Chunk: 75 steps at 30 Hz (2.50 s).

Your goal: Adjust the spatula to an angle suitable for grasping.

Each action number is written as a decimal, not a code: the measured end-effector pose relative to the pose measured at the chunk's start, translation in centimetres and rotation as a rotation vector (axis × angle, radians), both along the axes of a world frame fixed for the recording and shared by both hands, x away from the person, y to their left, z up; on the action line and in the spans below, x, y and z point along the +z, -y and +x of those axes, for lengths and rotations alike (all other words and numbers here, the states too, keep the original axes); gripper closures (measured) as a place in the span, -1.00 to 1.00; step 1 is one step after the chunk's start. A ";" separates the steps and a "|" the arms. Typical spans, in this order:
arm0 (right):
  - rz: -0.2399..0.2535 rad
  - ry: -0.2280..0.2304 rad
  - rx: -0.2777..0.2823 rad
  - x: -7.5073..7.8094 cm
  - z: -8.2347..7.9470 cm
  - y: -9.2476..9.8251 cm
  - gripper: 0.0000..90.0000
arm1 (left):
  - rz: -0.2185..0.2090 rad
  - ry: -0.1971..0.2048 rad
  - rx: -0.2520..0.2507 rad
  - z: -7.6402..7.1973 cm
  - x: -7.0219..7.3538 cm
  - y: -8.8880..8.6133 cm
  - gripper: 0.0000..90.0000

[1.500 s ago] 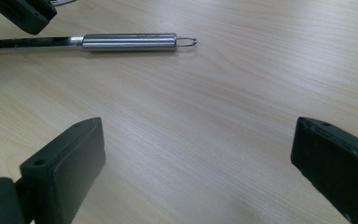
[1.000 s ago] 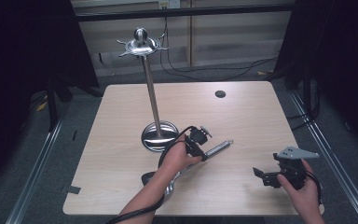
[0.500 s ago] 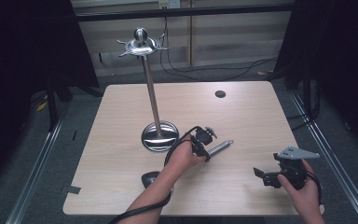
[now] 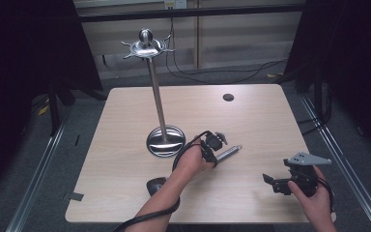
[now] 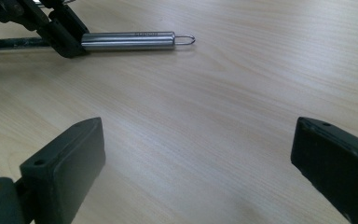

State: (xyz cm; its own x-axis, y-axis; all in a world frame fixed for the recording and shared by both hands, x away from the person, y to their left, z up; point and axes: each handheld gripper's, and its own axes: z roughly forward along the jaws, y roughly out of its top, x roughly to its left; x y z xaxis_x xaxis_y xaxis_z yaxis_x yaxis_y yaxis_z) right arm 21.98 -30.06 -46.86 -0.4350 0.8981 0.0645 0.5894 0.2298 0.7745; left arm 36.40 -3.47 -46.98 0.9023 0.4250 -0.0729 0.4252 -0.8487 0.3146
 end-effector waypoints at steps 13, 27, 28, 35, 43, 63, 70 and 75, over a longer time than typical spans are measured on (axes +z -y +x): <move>0.015 -0.002 -0.011 0.0 0.0 0.2 -0.94 | -0.138 0.019 0.041 0.5 2.8 -2.9 0.67; 0.023 0.002 -0.010 0.0 0.1 0.1 -0.94 | -0.305 0.082 0.057 -0.2 6.2 -7.0 0.67; 0.022 0.002 -0.008 0.0 0.1 0.1 -0.94 | -0.315 0.087 0.051 -0.2 6.4 -7.3 0.67; 0.021 -0.002 -0.010 -0.1 0.1 0.1 -0.94 | -0.424 0.079 0.071 -0.6 7.3 -9.0 0.67; 0.017 -0.003 -0.008 -0.2 0.1 -0.1 -0.94 | -0.533 0.121 0.099 -1.0 8.4 -10.7 0.68; 0.018 0.003 -0.007 -0.3 0.2 -0.2 -0.94 | -0.620 0.195 0.065 -2.4 10.9 -12.8 0.68; 0.023 0.004 -0.006 -0.3 0.2 -0.3 -0.94 | -0.711 0.237 0.061 -2.8 11.6 -13.9 0.68; 0.027 -0.002 -0.011 -0.3 0.2 -0.1 -0.94 | -0.725 0.259 0.062 -3.1 12.2 -14.6 0.68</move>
State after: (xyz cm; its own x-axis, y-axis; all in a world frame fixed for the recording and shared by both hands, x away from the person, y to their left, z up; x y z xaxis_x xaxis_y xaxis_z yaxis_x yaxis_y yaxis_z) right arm 22.18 -29.98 -47.19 -0.4253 0.9006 0.0899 0.5932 0.2023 0.7793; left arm 33.31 11.13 -34.77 0.9045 0.4020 -0.1424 0.3025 -0.3694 0.8786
